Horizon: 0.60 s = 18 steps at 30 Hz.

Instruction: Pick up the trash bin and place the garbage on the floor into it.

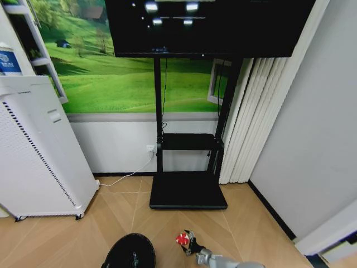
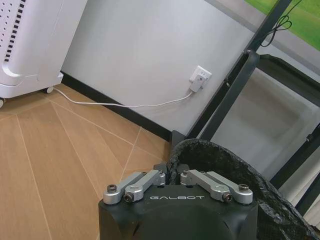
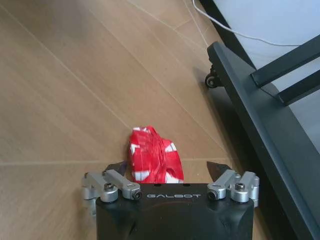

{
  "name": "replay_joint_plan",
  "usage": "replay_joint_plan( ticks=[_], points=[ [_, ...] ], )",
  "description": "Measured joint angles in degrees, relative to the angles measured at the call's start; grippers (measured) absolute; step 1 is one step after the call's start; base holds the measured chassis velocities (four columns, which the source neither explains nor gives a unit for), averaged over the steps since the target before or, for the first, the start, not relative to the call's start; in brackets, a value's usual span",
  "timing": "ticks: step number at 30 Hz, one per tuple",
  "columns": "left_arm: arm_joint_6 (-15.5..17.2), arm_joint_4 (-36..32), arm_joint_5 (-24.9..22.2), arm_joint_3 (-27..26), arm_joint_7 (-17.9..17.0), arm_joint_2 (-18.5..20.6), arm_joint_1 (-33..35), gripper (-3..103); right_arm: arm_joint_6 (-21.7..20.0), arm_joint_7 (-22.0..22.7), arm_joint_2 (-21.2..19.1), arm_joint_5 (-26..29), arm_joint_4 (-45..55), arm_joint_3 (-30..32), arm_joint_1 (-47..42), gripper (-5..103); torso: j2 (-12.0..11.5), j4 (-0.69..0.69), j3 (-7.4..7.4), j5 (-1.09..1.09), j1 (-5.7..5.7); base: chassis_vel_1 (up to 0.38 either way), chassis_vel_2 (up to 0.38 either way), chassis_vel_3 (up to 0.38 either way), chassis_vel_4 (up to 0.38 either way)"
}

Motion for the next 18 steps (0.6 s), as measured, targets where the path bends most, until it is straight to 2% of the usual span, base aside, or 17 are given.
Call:
replay_joint_plan(
  ticks=[1,3,8,9,11,13,14,18],
  points=[
    [0.0,0.0,0.0,0.0,0.0,0.0,0.0,7,0.0,0.0,0.0,0.0,0.0,0.0,0.0,94,0.0,0.0,0.0,0.0,0.0,0.0,0.0,0.0,0.0],
    [0.01,0.01,-0.27,0.09,0.01,0.12,-0.02,7,-0.75,-0.06,0.0,-1.09,-0.84,0.03,0.07,82,0.0,0.0,0.0,0.0,0.0,0.0,0.0,0.0,0.0],
    [0.05,-0.32,-0.44,0.09,0.01,0.24,0.01,7,-1.06,-0.33,-0.35,-1.92,-1.44,0.14,0.38,75,0.0,0.0,0.0,-0.01,0.0,0.0,0.0,0.0,0.0],
    [0.05,-0.47,-0.45,0.1,0.01,0.21,0.09,7,-1.13,-0.33,-0.41,-2.01,-1.54,0.26,0.32,70,0.0,0.0,0.0,-0.01,0.0,0.0,0.0,0.0,0.0],
    [0.05,-0.51,-0.45,0.12,0.02,0.17,0.14,7,-1.12,-0.35,-0.45,-2.09,-1.55,0.29,0.27,70,0.0,0.0,0.0,0.0,0.0,0.0,0.0,0.0,0.0],
    [0.05,-0.44,-0.4,0.26,0.02,0.1,0.09,7,-1.08,-0.45,-0.5,-2.23,-1.48,0.4,0.07,59,0.0,0.0,0.0,-0.01,0.0,0.0,0.0,0.0,0.0],
    [0.05,-0.44,-0.4,0.26,0.02,0.1,0.09,7,-1.08,-0.45,-0.5,-2.23,-1.48,0.4,0.07,59,0.0,0.0,0.0,-0.01,0.0,0.0,0.0,0.0,0.0],
    [0.08,0.06,-0.31,0.41,0.02,0.11,-0.35,7,-0.67,-0.49,-0.44,-2.35,-1.08,0.59,-0.43,37,0.0,0.0,0.0,-0.01,0.0,0.0,0.0,0.0,0.0]
  ],
)
